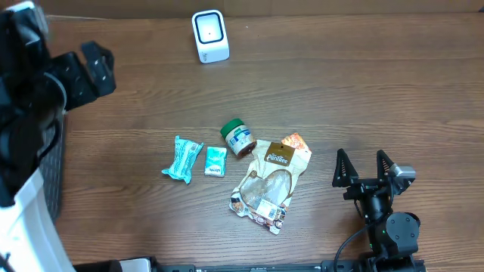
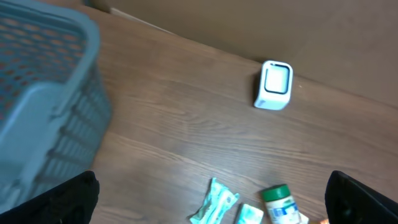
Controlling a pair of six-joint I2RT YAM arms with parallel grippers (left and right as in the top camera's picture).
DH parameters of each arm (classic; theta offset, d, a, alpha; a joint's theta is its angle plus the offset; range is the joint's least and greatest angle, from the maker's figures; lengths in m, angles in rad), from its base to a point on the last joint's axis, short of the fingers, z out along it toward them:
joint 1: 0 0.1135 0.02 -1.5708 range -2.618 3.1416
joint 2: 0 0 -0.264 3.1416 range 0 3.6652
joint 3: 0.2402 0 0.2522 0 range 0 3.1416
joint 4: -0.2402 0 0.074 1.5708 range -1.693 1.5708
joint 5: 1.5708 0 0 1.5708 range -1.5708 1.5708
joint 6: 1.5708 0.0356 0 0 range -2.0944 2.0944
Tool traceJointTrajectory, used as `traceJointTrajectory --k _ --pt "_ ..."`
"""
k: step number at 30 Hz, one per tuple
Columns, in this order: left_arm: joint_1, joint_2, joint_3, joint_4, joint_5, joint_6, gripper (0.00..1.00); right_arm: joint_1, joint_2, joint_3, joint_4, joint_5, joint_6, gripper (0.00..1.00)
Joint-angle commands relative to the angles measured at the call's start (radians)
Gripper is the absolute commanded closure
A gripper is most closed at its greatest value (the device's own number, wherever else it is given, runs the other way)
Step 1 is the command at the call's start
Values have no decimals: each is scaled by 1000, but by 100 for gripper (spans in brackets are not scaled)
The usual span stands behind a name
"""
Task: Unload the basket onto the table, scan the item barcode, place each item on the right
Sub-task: 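Open the left gripper and retract the left arm to the left side, then move the right gripper over the green-lidded Knorr jar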
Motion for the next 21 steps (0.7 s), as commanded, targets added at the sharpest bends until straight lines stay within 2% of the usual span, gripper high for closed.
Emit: traceJointTrajectory --k 1,21 --pt "8 -2 12 -15 -52 -24 0 -2 -9 -11 5 3 1 0" --pt "6 25 8 -32 -42 -24 0 -2 -9 -11 5 3 1 0"
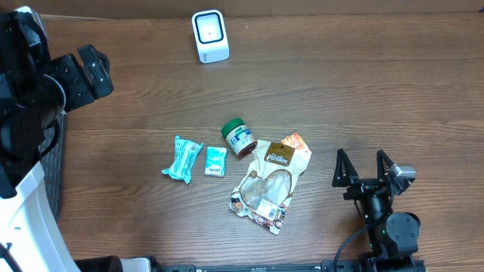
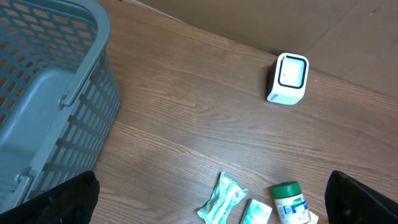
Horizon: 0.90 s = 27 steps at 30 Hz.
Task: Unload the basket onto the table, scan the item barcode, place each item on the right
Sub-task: 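Move the right gripper over the green-lidded Knorr jar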
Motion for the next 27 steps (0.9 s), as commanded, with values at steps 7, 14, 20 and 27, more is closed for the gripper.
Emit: traceJointTrajectory --k 7,14,20,27 --pt "5 3 7 -2 -10 -13 0 -2 -9 -11 11 -51 3 0" --pt "5 3 7 -2 -10 -13 1 -3 -3 -1 8 -159 0 0" --pt "5 3 7 -2 -10 -13 1 -3 107 107 -18 -327 1 0" --pt "5 3 7 -2 -10 -13 0 -3 487 483 -240 -430 -81 0"
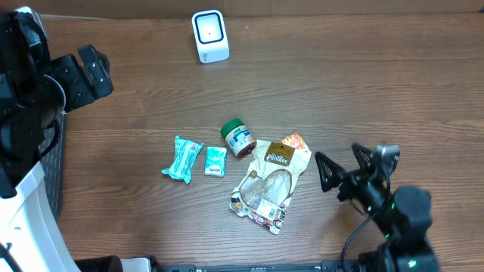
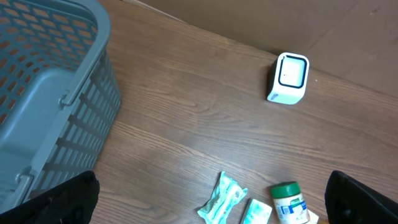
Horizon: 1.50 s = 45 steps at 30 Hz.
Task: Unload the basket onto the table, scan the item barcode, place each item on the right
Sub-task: 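Move the right gripper over the green-lidded Knorr jar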
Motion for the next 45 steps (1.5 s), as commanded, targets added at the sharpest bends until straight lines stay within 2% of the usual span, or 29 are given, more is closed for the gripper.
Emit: traceJointTrajectory --k 1,10,15,18,22,26,31,36,42,45 --pt "5 3 7 0 -10 -13 1 -3 270 309 -173 -107 -111 0" --pt "5 3 7 0 -10 -13 1 12 802 888 -657 -117 -247 0" --pt "5 3 7 0 -10 -13 0 19 1033 1075 -806 -121 -243 0" --pt "5 3 7 0 -10 -13 0 19 1093 1075 -801 -127 -163 0" --pt "5 3 7 0 -10 -13 0 19 1151 1075 -853 -130 -150 0" --pt "5 3 7 0 -10 -13 0 19 1198 1065 -950 -134 -138 16" --pt "5 3 7 0 -10 -13 1 19 1207 961 -1005 -143 -79 20" --pt "5 3 7 0 -10 -13 0 19 1207 810 -943 -224 -77 20" --pt "5 3 7 0 -10 -13 0 19 1207 655 -784 -344 -62 23" --pt "5 3 7 0 -10 -13 0 19 1207 616 -697 -340 -29 24"
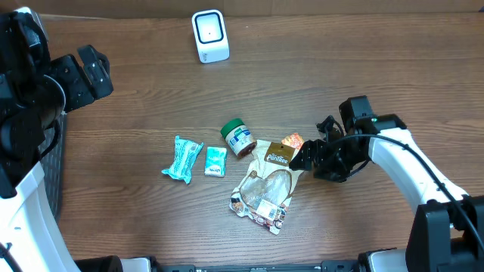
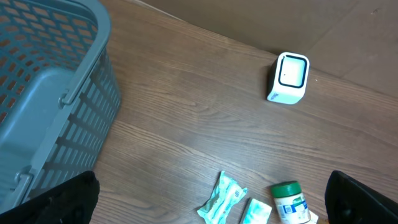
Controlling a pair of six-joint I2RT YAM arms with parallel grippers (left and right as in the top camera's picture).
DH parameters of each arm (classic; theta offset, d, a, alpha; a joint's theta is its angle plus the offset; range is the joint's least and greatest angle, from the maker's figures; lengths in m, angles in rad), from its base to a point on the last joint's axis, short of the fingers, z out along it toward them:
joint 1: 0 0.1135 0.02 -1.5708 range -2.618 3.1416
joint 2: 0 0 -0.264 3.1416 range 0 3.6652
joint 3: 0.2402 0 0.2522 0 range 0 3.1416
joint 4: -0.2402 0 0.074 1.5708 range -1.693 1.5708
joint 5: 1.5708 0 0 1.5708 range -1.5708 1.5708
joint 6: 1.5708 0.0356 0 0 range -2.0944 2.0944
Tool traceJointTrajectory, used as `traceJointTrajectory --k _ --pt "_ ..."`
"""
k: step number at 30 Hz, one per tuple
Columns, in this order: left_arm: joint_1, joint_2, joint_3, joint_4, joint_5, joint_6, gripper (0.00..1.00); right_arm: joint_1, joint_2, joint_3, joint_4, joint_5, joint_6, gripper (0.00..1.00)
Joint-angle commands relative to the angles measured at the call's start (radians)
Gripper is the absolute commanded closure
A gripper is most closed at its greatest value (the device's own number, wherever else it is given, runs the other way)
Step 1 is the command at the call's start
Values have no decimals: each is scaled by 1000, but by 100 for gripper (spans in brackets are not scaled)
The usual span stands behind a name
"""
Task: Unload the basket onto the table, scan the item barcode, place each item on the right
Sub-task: 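Move the right gripper over the green-lidded Knorr jar, then lower the right gripper around the Knorr jar and close it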
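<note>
The white scanner stands at the back of the table, also in the left wrist view. Mid-table lie a green-lidded jar, two teal packets, a large snack pouch and a small orange packet. My right gripper is open, low at the pouch's upper right corner, beside the orange packet. My left gripper hangs high over the table's left side, wide open and empty. The jar shows between its fingers.
A grey-blue plastic basket stands at the left edge of the table. The scanner is far behind the items. Bare wood lies between the items and the scanner, and to the right of my right arm.
My right arm has moved from the front right of the table leftward and back, so its open gripper is now at the pouch's upper right corner. The left arm and the items are unchanged.
My right gripper stood open at the front right edge for the first two moments, while the left wrist view shifted slightly and settled. Then the right gripper had risen and turned toward the items. Now it sits low beside the pouch and orange packet.
</note>
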Motion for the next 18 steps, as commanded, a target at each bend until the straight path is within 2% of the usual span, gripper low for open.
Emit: traceJointTrajectory --k 1,6,8,10,15,18 --pt "5 3 7 2 -9 -10 0 5 -3 -19 61 -44 50 24" --pt "5 3 7 1 -9 -10 0 34 -3 -6 160 -43 105 29" --pt "5 3 7 1 -9 -10 0 60 -3 29 158 -14 106 24" --pt "5 3 7 2 -9 -10 0 87 -3 88 126 51 119 18" --pt "5 3 7 1 -9 -10 0 170 4 292 30 254 111 17" --pt "5 3 7 2 -9 -10 0 232 56 459 -25 377 60 15"
